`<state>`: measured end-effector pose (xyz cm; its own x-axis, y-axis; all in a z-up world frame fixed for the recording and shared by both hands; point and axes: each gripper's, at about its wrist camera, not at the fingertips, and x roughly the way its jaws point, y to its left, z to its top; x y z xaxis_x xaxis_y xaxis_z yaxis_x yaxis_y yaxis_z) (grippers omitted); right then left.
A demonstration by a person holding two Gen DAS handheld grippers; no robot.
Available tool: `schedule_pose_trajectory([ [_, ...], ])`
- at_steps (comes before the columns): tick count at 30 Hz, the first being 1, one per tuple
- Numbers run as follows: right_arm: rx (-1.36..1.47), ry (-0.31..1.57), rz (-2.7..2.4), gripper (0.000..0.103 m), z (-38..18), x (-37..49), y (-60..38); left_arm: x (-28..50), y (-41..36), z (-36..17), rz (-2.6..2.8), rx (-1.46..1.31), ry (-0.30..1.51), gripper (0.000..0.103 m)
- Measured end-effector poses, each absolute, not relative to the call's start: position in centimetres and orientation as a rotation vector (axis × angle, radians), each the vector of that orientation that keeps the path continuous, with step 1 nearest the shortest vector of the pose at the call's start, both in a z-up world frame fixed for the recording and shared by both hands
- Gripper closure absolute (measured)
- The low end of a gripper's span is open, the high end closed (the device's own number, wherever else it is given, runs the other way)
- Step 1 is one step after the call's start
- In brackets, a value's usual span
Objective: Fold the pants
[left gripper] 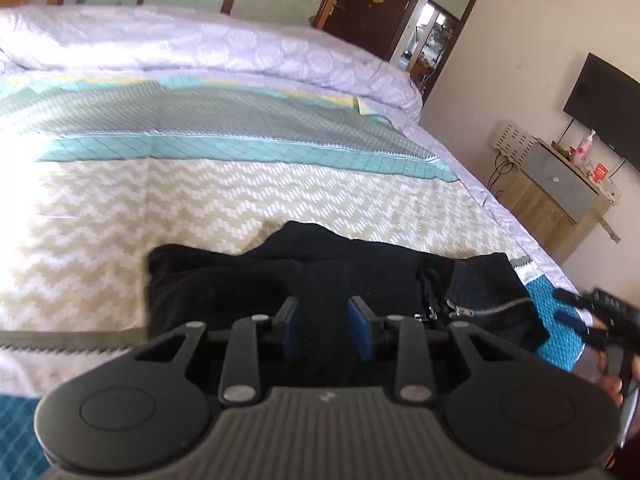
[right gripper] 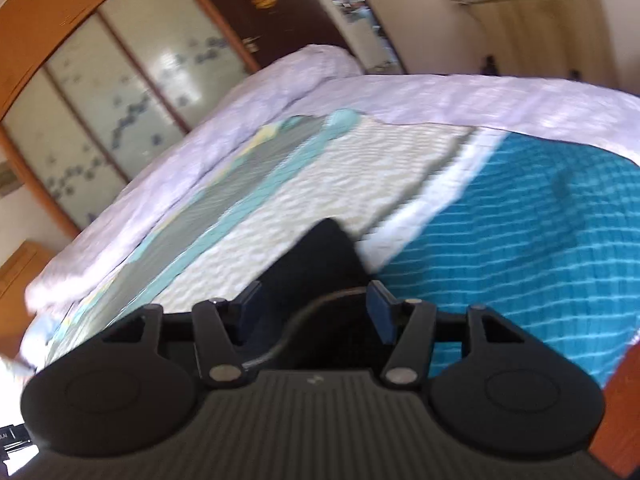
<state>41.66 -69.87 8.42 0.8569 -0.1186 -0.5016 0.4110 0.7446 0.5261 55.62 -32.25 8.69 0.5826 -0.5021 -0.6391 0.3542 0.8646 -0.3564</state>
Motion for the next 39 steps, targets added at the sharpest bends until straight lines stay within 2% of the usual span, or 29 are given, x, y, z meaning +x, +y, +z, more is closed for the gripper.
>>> schedule_pose_trajectory([
  [1, 0.696, 0.461, -0.313, 0.039, 7.8, 41.4, -70.7, 56.4, -32.9, 8.0, -0.501, -0.199, 0.837, 0.076],
  [3, 0.736, 0.459, -0.305, 0.028, 6.5, 41.5, -71.3, 57.7, -34.1, 6.2, -0.476, -0.176, 0.924, 0.076],
  [5, 0.781, 0.47, -0.291, 0.028, 5.0, 42.5, -71.2, 58.6, -35.2, 3.8, -0.431, -0.126, 1.012, 0.076],
  [9, 0.784, 0.538, -0.247, 0.031, 3.2, 44.0, -71.0, 58.3, -35.2, 3.7, -0.437, -0.118, 0.993, 0.076],
  [10, 0.763, 0.533, -0.241, 0.037, 3.3, 43.8, -70.6, 58.4, -35.0, 3.9, -0.439, -0.123, 1.0, 0.076],
  [11, 0.755, 0.545, -0.231, 0.064, 3.4, 44.0, -70.3, 58.3, -34.6, 4.2, -0.439, -0.139, 1.006, 0.078],
  [12, 0.76, 0.568, -0.214, 0.077, 3.6, 44.3, -70.0, 58.2, -34.3, 4.6, -0.442, -0.163, 1.01, 0.077],
  [14, 0.737, 0.561, -0.208, 0.081, 4.7, 44.3, -69.0, 57.9, -33.5, 5.7, -0.465, -0.233, 0.994, 0.072],
  [20, 0.562, 0.486, -0.092, 0.083, 9.7, 45.7, -62.6, 57.4, -31.9, 9.7, -0.526, -0.389, 0.908, 0.041],
  [21, 0.525, 0.481, -0.064, 0.083, 10.5, 46.0, -61.0, 57.4, -31.8, 10.1, -0.536, -0.403, 0.905, 0.029],
  [22, 0.483, 0.478, -0.032, 0.083, 11.2, 46.4, -59.3, 57.5, -31.7, 10.6, -0.548, -0.421, 0.902, 0.011],
  [23, 0.438, 0.477, 0.0, 0.083, 11.8, 46.8, -57.3, 57.5, -31.6, 11.0, -0.565, -0.441, 0.891, 0.007],
  [30, 0.222, 0.514, 0.247, 0.083, 13.2, 50.3, -43.2, 56.7, -26.4, 11.2, -0.498, -0.551, 0.832, 0.006],
  [35, 0.01, 0.656, 0.366, 0.081, 8.7, 51.6, -34.4, 55.4, -20.2, 7.5, -0.315, -0.624, 0.897, 0.007],
  [39, -0.111, 0.64, 0.348, 0.081, 7.2, 50.9, -32.8, 55.4, -18.6, 5.3, -0.284, -0.657, 0.935, 0.01],
])
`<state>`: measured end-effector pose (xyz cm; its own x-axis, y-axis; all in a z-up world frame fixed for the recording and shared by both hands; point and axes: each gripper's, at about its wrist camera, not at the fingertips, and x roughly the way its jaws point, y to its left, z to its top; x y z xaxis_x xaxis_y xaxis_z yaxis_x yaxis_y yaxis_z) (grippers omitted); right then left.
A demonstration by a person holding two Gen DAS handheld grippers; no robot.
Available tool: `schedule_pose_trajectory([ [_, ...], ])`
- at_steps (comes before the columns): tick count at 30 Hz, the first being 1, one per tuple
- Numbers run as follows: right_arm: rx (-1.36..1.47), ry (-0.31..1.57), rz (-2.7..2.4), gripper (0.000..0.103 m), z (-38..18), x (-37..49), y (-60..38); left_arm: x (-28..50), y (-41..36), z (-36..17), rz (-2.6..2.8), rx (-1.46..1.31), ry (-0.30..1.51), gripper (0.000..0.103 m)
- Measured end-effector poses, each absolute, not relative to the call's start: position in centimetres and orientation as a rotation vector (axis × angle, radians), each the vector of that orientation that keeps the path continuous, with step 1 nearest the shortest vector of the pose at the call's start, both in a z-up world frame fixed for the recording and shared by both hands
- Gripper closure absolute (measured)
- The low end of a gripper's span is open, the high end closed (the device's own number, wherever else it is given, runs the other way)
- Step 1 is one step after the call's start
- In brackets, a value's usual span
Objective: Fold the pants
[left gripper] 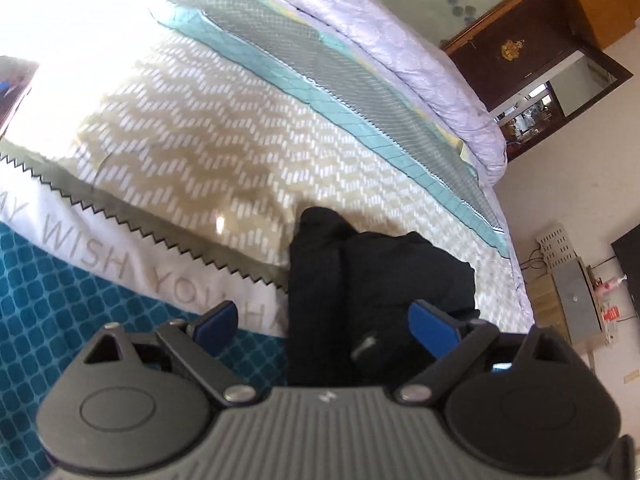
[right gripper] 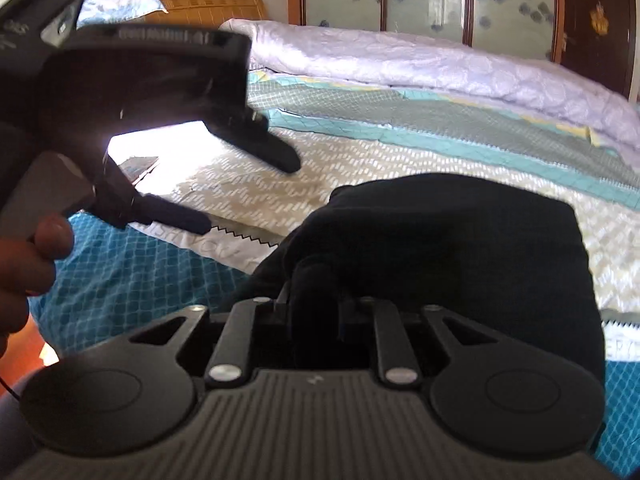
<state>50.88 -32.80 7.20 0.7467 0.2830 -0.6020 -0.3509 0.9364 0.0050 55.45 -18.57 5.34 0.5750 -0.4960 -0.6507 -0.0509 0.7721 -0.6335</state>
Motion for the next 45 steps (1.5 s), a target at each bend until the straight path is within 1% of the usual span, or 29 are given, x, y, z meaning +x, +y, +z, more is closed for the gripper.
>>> schedule_pose_trajectory([
  [2, -0.1, 0.644, 0.349, 0.081, 7.9, 50.9, -33.5, 55.9, -18.8, 5.2, -0.319, -0.663, 0.926, 0.013],
  [5, -0.069, 0.646, 0.345, 0.082, 8.6, 50.9, -34.4, 57.1, -20.3, 5.6, -0.397, -0.639, 0.918, 0.014],
  [8, -0.022, 0.611, 0.342, 0.082, 9.1, 50.1, -35.0, 59.0, -22.7, 5.5, -0.472, -0.626, 0.966, 0.014],
  [9, -0.014, 0.599, 0.34, 0.082, 9.4, 49.7, -35.3, 59.6, -23.3, 5.4, -0.494, -0.637, 0.982, 0.018],
  [11, -0.022, 0.575, 0.337, 0.082, 10.0, 49.1, -35.4, 60.6, -24.4, 5.3, -0.532, -0.653, 0.999, 0.053],
  [12, -0.033, 0.564, 0.338, 0.082, 10.2, 48.8, -35.3, 60.9, -24.7, 5.7, -0.534, -0.644, 0.997, 0.079],
  [14, -0.065, 0.523, 0.33, 0.082, 11.0, 48.0, -35.1, 60.4, -24.5, 7.2, -0.549, -0.633, 0.929, 0.083],
  [17, -0.119, 0.457, 0.349, 0.081, 12.3, 47.0, -34.0, 59.0, -23.1, 9.0, -0.531, -0.584, 0.811, 0.084],
  [19, -0.174, 0.463, 0.383, 0.079, 12.1, 46.8, -32.4, 58.4, -22.0, 8.2, -0.47, -0.557, 0.802, 0.083],
  [20, -0.211, 0.484, 0.395, 0.073, 11.4, 46.8, -31.5, 58.5, -21.4, 7.1, -0.422, -0.554, 0.844, 0.081],
  [22, -0.268, 0.585, 0.447, 0.056, 9.1, 47.1, -29.9, 59.0, -20.7, 4.2, -0.351, -0.559, 0.969, 0.071],
  [23, -0.293, 0.644, 0.464, 0.047, 7.7, 47.1, -29.3, 58.9, -20.2, 3.1, -0.335, -0.58, 1.001, 0.067],
  [24, -0.321, 0.638, 0.462, 0.047, 7.2, 46.7, -28.9, 58.6, -19.6, 2.7, -0.328, -0.611, 0.999, 0.058],
  [26, -0.341, 0.601, 0.493, 0.045, 8.0, 45.5, -29.0, 57.7, -18.6, 3.0, -0.318, -0.644, 0.964, 0.056],
  [29, -0.276, 0.545, 0.556, 0.045, 10.2, 44.0, -30.8, 56.9, -17.5, 4.4, -0.325, -0.697, 0.914, 0.054],
  [31, -0.243, 0.524, 0.566, 0.046, 11.2, 43.3, -31.7, 56.5, -17.6, 5.5, -0.355, -0.708, 0.884, 0.049],
  [32, -0.215, 0.524, 0.571, 0.047, 11.3, 43.2, -32.3, 56.3, -18.0, 6.0, -0.364, -0.69, 0.873, 0.048],
  [34, -0.164, 0.571, 0.55, 0.047, 10.9, 43.7, -32.9, 56.2, -19.2, 6.7, -0.383, -0.651, 0.864, 0.048],
  [35, -0.148, 0.626, 0.526, 0.046, 10.3, 44.3, -33.0, 56.1, -19.8, 7.0, -0.393, -0.636, 0.864, 0.048],
  [36, -0.133, 0.687, 0.512, 0.047, 9.8, 44.6, -32.6, 56.0, -20.4, 7.2, -0.405, -0.622, 0.864, 0.048],
  [38, -0.075, 0.737, 0.526, 0.049, 9.8, 44.7, -33.3, 55.9, -21.4, 7.7, -0.432, -0.59, 0.857, 0.049],
  [43, 0.14, 0.649, 0.436, 0.051, 12.9, 43.6, -39.3, 55.4, -23.6, 8.9, -0.51, -0.539, 0.836, 0.052],
  [44, 0.193, 0.624, 0.384, 0.054, 13.5, 43.5, -41.1, 55.3, -24.2, 9.1, -0.527, -0.521, 0.828, 0.052],
  [45, 0.238, 0.61, 0.329, 0.062, 13.8, 43.6, -42.7, 55.0, -24.8, 9.2, -0.541, -0.496, 0.819, 0.055],
])
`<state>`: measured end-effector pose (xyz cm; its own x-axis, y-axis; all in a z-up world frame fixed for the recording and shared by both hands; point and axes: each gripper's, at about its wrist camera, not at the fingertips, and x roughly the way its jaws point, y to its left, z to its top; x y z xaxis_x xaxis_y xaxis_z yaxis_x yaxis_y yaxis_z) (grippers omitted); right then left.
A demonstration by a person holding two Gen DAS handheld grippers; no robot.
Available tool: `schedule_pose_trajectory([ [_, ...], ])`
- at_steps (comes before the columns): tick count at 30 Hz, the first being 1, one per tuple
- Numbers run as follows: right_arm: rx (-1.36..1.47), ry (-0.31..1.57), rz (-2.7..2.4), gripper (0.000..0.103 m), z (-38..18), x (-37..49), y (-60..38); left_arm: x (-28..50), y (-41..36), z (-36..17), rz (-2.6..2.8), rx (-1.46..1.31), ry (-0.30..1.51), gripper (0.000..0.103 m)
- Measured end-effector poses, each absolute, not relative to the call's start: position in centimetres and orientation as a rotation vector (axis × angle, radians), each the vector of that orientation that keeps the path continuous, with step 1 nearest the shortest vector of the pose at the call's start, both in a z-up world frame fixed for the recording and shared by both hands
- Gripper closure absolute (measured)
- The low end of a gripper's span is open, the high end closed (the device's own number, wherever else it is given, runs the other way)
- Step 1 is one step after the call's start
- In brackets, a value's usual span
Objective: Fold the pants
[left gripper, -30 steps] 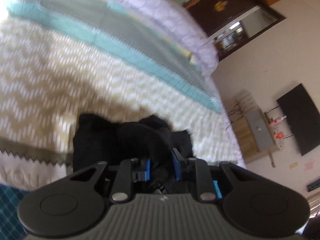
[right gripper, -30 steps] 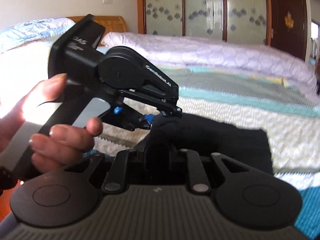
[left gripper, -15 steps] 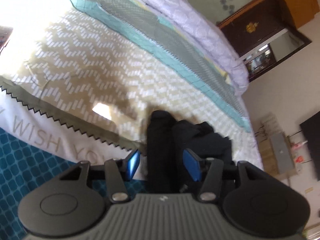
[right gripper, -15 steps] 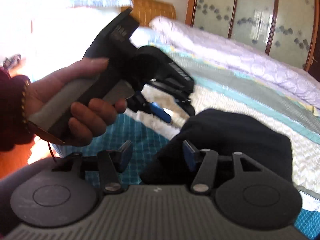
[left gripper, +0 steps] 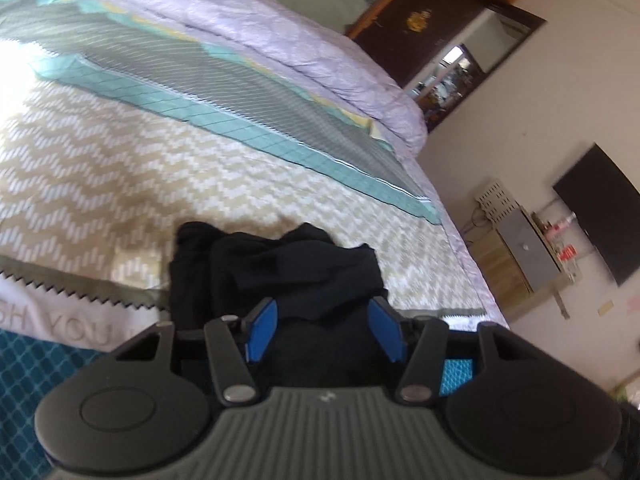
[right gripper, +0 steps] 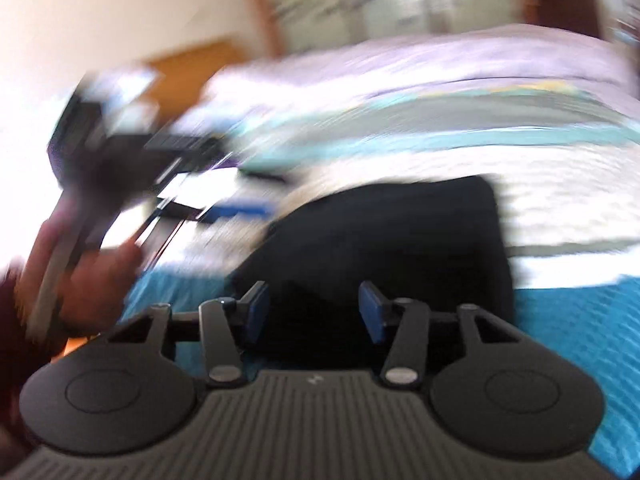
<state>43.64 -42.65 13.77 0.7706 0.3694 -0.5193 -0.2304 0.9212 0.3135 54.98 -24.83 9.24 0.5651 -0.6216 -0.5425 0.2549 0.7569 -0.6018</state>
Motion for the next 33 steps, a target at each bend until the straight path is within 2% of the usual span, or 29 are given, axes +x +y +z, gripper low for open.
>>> schedule_pose_trajectory([
  [3, 0.355, 0.621, 0.169, 0.081, 13.3, 44.4, -46.5, 54.3, -27.0, 8.9, -0.54, -0.371, 0.823, 0.069],
  [5, 0.426, 0.63, 0.148, 0.081, 12.1, 45.0, -47.8, 54.0, -27.7, 7.7, -0.485, -0.279, 0.859, 0.078],
  [7, 0.5, 0.7, 0.167, 0.081, 10.1, 46.4, -48.2, 54.1, -28.1, 5.4, -0.371, -0.167, 0.918, 0.097],
  [10, 0.538, 0.851, 0.185, 0.081, 5.7, 47.8, -47.2, 54.0, -27.2, 3.8, -0.355, -0.216, 0.912, 0.097],
  [15, 0.539, 0.814, 0.18, 0.078, 7.5, 46.1, -47.7, 53.9, -27.6, 4.8, -0.348, -0.177, 0.914, 0.097],
  [17, 0.548, 0.769, 0.167, 0.071, 8.6, 45.0, -49.1, 53.0, -27.2, 5.7, -0.354, -0.188, 0.888, 0.097],
  [18, 0.556, 0.752, 0.16, 0.07, 8.7, 44.3, -49.9, 52.3, -26.9, 6.2, -0.357, -0.198, 0.87, 0.093],
  [20, 0.577, 0.74, 0.139, 0.07, 9.0, 42.9, -51.3, 50.9, -26.3, 7.1, -0.36, -0.218, 0.836, 0.076],
  [21, 0.589, 0.73, 0.124, 0.07, 8.9, 42.5, -52.1, 50.2, -26.0, 7.5, -0.356, -0.222, 0.82, 0.061],
  [22, 0.604, 0.721, 0.109, 0.07, 8.9, 42.0, -52.8, 49.4, -25.7, 7.9, -0.344, -0.223, 0.804, 0.052],
  [28, 0.764, 0.721, 0.014, 0.068, 7.2, 41.5, -56.5, 46.7, -23.2, 7.5, -0.297, -0.296, 0.81, 0.042],
  [33, 0.756, 0.776, -0.016, 0.066, 5.5, 41.3, -56.1, 45.5, -20.6, 5.5, -0.181, -0.33, 0.867, 0.04],
])
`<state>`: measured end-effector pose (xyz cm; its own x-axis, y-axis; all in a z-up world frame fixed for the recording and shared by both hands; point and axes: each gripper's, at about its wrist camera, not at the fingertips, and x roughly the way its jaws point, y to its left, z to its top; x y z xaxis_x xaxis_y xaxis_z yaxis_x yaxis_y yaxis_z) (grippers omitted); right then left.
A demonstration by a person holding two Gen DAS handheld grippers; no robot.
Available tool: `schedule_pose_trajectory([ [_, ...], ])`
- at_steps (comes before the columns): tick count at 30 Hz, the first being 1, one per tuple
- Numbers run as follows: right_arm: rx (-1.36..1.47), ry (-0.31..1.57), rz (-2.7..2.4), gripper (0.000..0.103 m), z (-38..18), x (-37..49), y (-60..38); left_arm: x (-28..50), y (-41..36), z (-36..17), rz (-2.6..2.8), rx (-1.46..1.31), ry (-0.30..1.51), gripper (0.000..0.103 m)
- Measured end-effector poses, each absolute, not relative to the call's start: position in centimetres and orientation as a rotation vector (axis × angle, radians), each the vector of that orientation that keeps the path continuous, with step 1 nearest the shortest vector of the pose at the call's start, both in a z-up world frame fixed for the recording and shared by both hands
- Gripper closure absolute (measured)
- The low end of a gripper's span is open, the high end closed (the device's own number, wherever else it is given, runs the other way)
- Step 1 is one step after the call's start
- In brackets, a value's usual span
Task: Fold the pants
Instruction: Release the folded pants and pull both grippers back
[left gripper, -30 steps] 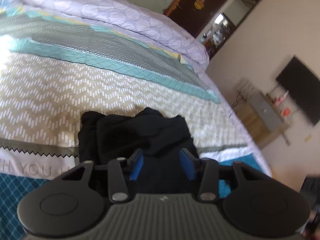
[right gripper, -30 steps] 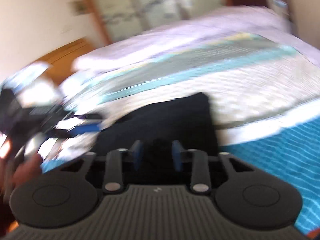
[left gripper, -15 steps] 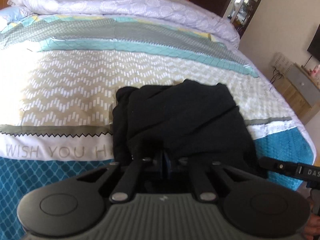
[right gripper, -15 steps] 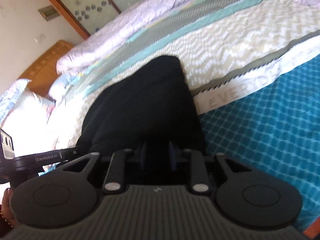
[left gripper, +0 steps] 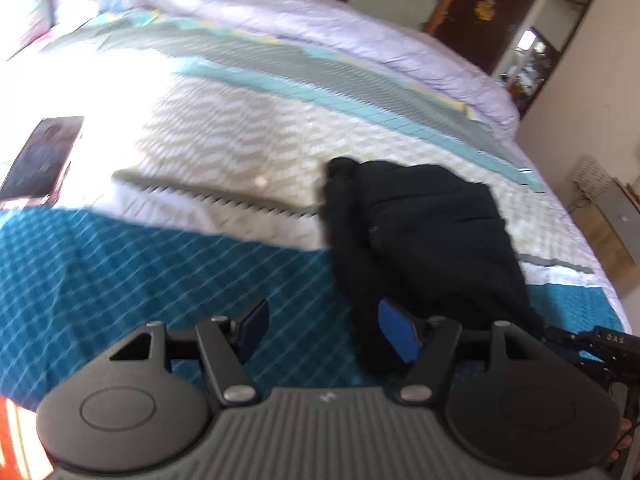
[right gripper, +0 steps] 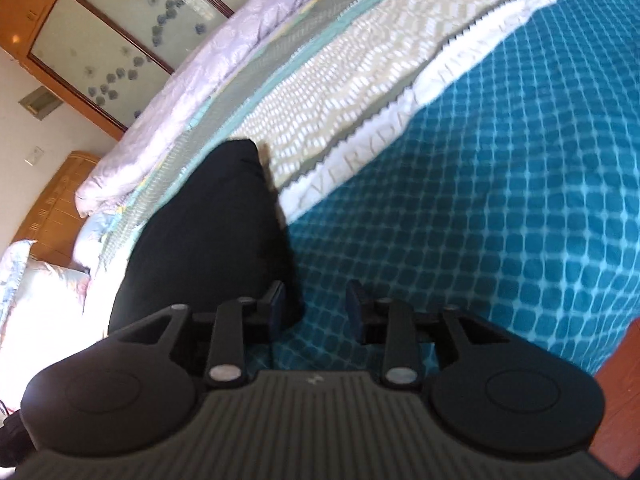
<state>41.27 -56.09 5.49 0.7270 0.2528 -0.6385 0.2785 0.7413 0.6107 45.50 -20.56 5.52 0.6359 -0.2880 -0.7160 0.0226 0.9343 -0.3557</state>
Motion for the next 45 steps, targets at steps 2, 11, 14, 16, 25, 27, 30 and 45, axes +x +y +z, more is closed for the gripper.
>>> schedule_pose_trajectory([
  [2, 0.728, 0.757, -0.021, 0.066, 5.2, 41.0, -55.5, 45.4, -19.9, 4.7, -0.144, -0.34, 0.892, 0.04],
  [11, 0.607, 0.73, -0.042, 0.066, 5.0, 41.3, -53.7, 45.8, -21.1, 3.7, -0.08, -0.223, 0.935, 0.04],
  [14, 0.617, 0.729, -0.043, 0.065, 4.9, 41.3, -53.8, 45.6, -21.7, 3.6, -0.07, -0.174, 0.938, 0.04],
  [16, 0.615, 0.73, -0.045, 0.065, 5.0, 41.3, -53.7, 45.6, -21.9, 3.6, -0.065, -0.157, 0.943, 0.039],
  [25, 0.541, 0.762, -0.03, 0.064, 6.0, 40.7, -51.1, 45.6, -22.3, 3.9, -0.049, -0.133, 0.98, 0.035],
  [27, 0.503, 0.765, -0.022, 0.064, 6.1, 40.4, -49.7, 45.6, -22.4, 3.9, -0.048, -0.128, 0.984, 0.034],
  [30, 0.436, 0.769, -0.016, 0.061, 6.2, 40.4, -48.1, 45.5, -22.7, 3.8, -0.044, -0.11, 0.988, 0.032],
  [45, 0.45, 0.76, -0.018, 0.06, 5.3, 41.0, -47.9, 45.5, -23.1, 3.6, -0.043, -0.071, 1.002, 0.022],
])
